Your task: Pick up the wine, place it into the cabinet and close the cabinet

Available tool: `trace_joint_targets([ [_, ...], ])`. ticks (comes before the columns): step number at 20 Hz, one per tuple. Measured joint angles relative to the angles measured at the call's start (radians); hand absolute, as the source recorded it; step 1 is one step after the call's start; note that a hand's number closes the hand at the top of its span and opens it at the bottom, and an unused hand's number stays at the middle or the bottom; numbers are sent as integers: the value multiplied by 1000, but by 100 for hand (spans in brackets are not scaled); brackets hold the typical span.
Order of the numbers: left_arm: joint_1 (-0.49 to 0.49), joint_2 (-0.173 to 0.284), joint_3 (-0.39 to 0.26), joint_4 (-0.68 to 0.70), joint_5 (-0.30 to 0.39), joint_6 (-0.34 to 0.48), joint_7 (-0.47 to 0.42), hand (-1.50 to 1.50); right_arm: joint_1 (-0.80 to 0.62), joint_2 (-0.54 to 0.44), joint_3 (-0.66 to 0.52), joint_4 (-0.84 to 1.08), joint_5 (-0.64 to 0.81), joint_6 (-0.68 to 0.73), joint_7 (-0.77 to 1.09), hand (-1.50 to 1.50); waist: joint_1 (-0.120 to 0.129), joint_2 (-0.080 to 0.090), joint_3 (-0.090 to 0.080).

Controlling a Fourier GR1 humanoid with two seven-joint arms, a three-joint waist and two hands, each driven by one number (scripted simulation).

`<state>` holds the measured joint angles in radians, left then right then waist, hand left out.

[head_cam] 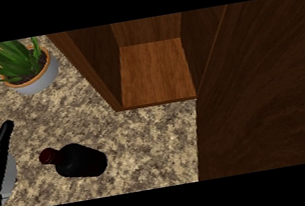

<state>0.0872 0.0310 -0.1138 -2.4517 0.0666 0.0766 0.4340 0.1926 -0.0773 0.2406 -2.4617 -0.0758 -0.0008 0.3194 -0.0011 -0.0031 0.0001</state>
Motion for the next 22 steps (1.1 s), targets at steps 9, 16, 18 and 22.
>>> trace_joint_targets([
  [9, -62, 1, -47, -27, -59, 78, 168, -150, -51, 24, 141, -29, 72, -85, 120, -150, -1, 0, 0],
  [16, -87, 15, -28, -23, -75, 98, 212, -150, -129, 32, 200, -29, 101, -158, 198, -150, -2, 0, -1],
  [18, -99, 25, -11, -24, -75, 104, 238, -150, -139, 28, 210, -32, 105, -174, 217, -150, -2, 0, -1],
  [22, -109, 40, 28, -21, -65, 99, 246, -150, -151, 10, 221, -37, 113, -201, 235, -150, -5, -1, -1],
])
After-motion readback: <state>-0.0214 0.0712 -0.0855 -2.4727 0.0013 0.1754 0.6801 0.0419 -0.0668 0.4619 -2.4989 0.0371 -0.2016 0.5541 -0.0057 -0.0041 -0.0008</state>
